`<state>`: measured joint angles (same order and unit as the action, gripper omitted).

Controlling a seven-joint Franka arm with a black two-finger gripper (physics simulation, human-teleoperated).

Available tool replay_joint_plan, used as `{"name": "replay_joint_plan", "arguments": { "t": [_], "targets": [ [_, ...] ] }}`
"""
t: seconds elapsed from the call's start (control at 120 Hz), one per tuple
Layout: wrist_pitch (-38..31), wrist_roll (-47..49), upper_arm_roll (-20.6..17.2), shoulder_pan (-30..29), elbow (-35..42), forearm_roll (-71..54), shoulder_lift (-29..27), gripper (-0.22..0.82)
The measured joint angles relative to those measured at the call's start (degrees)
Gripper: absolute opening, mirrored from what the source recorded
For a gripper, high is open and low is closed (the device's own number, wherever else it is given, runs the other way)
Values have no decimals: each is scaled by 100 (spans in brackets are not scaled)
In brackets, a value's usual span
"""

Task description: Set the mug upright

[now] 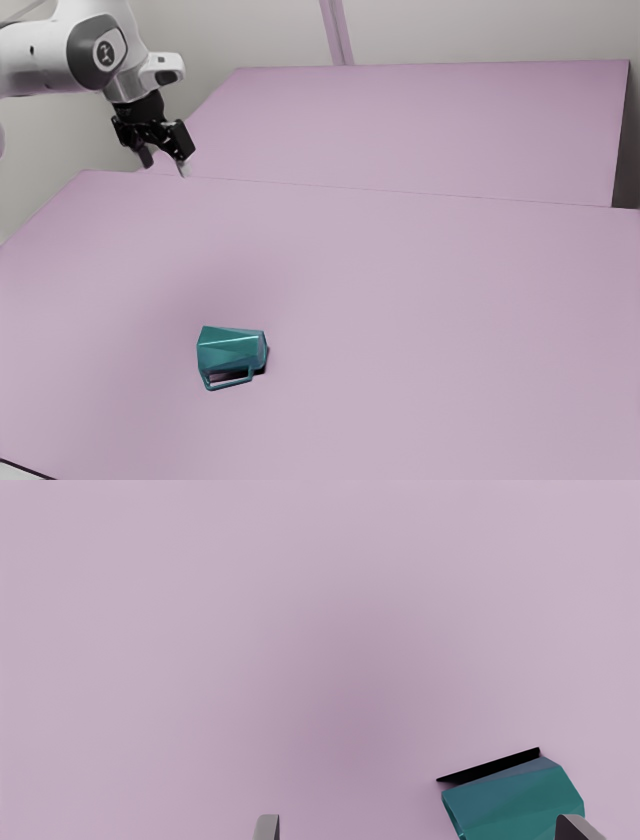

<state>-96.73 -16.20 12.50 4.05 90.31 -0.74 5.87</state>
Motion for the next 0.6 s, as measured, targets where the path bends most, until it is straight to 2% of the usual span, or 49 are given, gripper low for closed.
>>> {"name": "replay_joint_plan", "arguments": {
  "t": [0.133, 0.2, 0.3, 0.4, 0.5, 0.6],
  "targets": [
    [-159, -56, 43, -24, 126, 34, -94, 60],
    [-265, -53, 55, -16, 483, 44, -280, 60],
    [-693, -42, 59, 30, 1597, 51, -962, 60],
    [-1448, -269, 60, -12, 2854, 388, -1744, 60],
    [-2175, -766, 104, -77, 3898, 1251, -2346, 60],
    [-2629, -1671, 204, -392, 4630, 2743, -2546, 60]
  ]
}}
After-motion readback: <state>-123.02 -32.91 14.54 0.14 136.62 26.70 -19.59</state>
